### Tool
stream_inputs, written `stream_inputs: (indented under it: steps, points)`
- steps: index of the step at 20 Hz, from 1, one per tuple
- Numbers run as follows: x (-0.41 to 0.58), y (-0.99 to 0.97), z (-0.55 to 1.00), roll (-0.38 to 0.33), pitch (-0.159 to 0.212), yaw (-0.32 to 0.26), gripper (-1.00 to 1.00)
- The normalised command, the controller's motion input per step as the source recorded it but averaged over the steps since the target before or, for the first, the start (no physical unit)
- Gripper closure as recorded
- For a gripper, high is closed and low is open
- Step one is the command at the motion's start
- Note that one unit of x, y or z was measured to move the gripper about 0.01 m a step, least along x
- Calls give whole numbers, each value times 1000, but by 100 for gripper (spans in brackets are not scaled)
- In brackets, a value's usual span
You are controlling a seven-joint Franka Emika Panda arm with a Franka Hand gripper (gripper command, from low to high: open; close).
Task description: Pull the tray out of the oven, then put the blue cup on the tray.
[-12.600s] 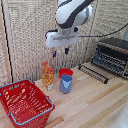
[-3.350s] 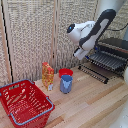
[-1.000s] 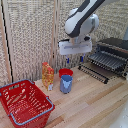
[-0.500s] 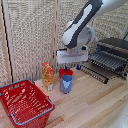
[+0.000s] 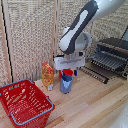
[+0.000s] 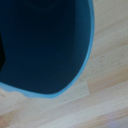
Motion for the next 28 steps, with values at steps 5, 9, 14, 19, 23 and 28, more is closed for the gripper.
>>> stream_inputs:
  steps: [5, 9, 14, 19, 23, 28]
  points:
    - [22, -53, -185, -8, 63, 90, -100]
    - [41, -300, -393, -1, 82, 126, -100]
    - [12, -327, -204, 33, 8, 96, 100]
    - [-4, 13, 0, 0, -2, 10, 100]
    - [-84, 7, 0, 0, -19, 16, 100]
    - [-112, 0, 1, 0, -70, -22, 100]
